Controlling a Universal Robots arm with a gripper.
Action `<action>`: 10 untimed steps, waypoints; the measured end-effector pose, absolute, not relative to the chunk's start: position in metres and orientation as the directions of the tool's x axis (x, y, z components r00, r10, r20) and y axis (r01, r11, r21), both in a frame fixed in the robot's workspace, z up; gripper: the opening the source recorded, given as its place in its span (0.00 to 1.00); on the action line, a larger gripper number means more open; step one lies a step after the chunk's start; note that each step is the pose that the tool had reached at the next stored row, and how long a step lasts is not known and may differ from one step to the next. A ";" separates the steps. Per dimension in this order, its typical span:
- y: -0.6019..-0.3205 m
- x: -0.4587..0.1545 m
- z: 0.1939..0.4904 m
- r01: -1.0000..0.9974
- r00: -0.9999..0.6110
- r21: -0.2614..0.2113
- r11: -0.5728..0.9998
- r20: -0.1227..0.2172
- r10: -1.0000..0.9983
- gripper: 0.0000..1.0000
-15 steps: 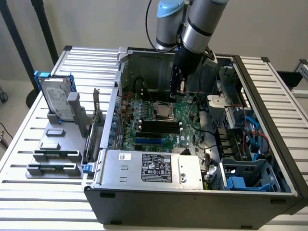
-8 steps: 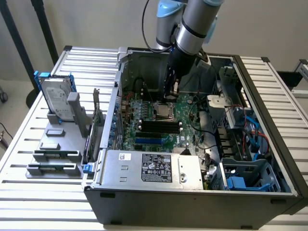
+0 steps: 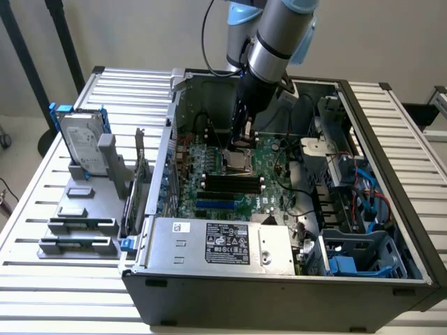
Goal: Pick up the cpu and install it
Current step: 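Close the cpu cover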
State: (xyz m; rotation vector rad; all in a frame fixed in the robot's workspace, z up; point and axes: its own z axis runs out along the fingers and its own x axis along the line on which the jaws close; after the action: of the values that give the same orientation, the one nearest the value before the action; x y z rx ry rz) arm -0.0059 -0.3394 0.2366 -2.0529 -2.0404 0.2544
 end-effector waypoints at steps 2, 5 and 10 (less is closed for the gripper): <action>-0.339 -0.008 0.235 0.958 0.012 -0.287 0.000 0.043 0.999 0.11; -0.339 -0.012 0.232 0.958 0.012 -0.287 0.001 0.046 0.999 0.11; -0.338 -0.017 0.228 0.958 0.012 -0.287 0.003 0.052 0.999 0.11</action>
State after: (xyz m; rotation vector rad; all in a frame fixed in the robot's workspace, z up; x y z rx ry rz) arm -0.0174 -0.3379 0.2284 -2.0468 -2.0372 0.2439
